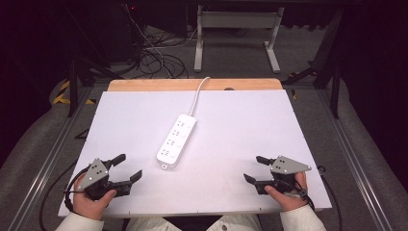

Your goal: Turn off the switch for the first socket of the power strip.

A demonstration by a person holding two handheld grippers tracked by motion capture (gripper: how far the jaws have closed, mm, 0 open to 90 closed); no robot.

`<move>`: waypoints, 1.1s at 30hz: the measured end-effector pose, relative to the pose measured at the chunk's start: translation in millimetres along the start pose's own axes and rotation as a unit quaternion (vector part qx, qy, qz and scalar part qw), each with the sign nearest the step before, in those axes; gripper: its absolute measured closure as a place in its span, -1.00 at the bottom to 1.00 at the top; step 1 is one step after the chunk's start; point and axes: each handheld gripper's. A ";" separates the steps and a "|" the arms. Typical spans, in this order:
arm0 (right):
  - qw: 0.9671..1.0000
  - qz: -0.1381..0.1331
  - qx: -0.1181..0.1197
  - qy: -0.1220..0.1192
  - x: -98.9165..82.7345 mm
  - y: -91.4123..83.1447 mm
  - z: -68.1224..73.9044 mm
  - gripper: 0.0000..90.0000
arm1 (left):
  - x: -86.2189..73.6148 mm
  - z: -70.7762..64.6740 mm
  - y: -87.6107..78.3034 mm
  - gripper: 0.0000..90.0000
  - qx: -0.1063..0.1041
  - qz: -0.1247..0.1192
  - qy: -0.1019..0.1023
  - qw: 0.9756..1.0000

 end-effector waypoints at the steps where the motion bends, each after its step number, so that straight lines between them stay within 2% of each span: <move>1: 1.000 0.000 0.000 0.001 -0.1 0.0 0.0 -0.47 | 1.2 -0.5 -0.3 -0.63 -0.001 0.006 0.002 1.000; 5: 1.000 -0.001 0.000 -0.002 -0.8 -0.4 -0.6 -0.44 | 3.7 -0.9 -0.9 -0.64 0.000 0.012 0.019 1.000; 6: 1.000 -0.001 0.000 -0.002 -0.8 -0.4 -0.6 -0.44 | 3.9 -2.0 -0.7 -0.64 0.000 0.008 0.015 1.000; 10: 1.000 -0.005 0.002 -0.005 -0.5 -0.1 -0.4 -0.44 | 5.1 -1.8 -1.8 -0.68 0.008 0.003 0.026 1.000; 11: 1.000 -0.004 0.002 -0.006 -0.4 0.0 -0.4 -0.44 | 5.9 -1.6 -2.0 -0.69 0.016 0.009 0.040 0.999; 15: 1.000 -0.006 0.003 -0.006 0.2 0.0 0.3 -0.44 | 9.5 -3.8 -2.6 -0.72 0.018 0.023 0.032 0.999; 17: 1.000 -0.005 0.002 -0.007 0.2 0.0 0.7 -0.44 | 10.1 -4.5 -2.5 -0.74 0.017 0.021 0.026 0.999; 18: 1.000 -0.004 0.001 -0.008 0.2 0.0 0.8 -0.44 | 10.7 -5.6 -2.0 -0.74 0.009 0.021 0.011 1.000; 21: 1.000 -0.004 0.001 -0.008 0.3 0.2 0.9 -0.44 | 11.6 -5.5 -1.5 -0.77 -0.002 0.019 0.005 1.000; 23: 1.000 -0.004 0.001 -0.009 0.2 0.4 1.0 -0.44 | 12.6 -7.2 -0.8 -0.77 -0.008 0.016 -0.006 1.000; 28: 1.000 -0.003 0.003 -0.006 -0.3 1.6 0.9 -0.44 | 17.0 -8.7 1.8 -0.73 -0.022 0.014 -0.011 1.000; 33: 1.000 -0.001 0.006 -0.006 -0.3 2.8 1.6 -0.44 | 23.5 -10.1 3.6 -0.60 -0.028 0.020 0.000 0.999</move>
Point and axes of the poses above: each handheld gripper's, and its own axes: y roughly forward along the jaws, x roughly out of its top, z roughly to its left, and after that the axes turned 2 degrees about z, right-handed
